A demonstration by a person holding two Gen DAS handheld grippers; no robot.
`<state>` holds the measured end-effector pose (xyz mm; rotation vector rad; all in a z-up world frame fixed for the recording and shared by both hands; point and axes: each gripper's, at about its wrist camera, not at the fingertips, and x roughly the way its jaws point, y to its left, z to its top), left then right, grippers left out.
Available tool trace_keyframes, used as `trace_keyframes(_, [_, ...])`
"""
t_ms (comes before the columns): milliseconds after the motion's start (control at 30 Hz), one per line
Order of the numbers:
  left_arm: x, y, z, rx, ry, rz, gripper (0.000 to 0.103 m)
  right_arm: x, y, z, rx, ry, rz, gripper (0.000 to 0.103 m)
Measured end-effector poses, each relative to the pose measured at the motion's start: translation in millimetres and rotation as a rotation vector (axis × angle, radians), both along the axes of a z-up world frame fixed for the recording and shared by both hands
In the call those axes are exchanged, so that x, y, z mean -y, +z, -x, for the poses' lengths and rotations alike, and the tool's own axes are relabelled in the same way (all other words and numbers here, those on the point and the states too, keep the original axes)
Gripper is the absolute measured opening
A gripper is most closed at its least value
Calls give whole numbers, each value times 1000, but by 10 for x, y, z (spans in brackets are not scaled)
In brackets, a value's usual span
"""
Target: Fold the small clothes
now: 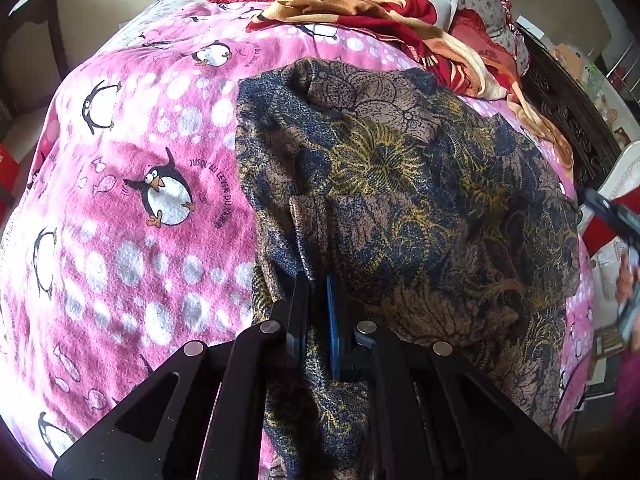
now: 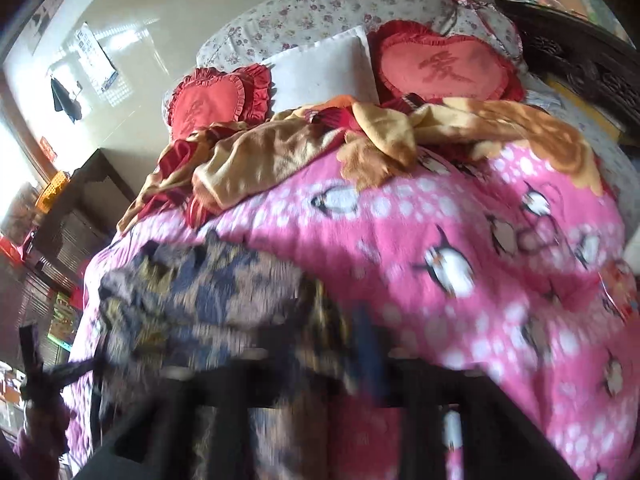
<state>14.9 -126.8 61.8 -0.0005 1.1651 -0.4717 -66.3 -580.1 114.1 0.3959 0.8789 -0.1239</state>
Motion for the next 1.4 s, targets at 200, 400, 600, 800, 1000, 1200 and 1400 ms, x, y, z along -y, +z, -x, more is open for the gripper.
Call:
trace_keyframes(200, [48, -11, 29, 3, -6, -24, 5, -162, -195, 198, 1, -2, -108, 58])
trace_keyframes(400, [113, 96, 64, 19, -4, -15, 6, 17, -429, -153, -58, -148, 0, 20])
trace_keyframes(600, [164, 179, 74, 46, -19, -27, 10, 389, -540, -160, -56, -236, -154, 20])
trace_keyframes(800, [-36, 214, 89, 53, 21, 47, 41, -8, -368, 366, 5, -135, -161, 62])
trace_keyframes(1000, [-117, 157, 168, 27, 40, 62, 41, -450, -674, 507, -109, -11, -104, 17])
trace_keyframes(1200, [-80, -113, 168, 26, 40, -75, 41, -483, -792, 640, -133, -75, -16, 15])
trace_keyframes(1400, [-193, -21, 175, 40, 67, -25, 41, -550, -393, 947, -28, -98, -56, 51])
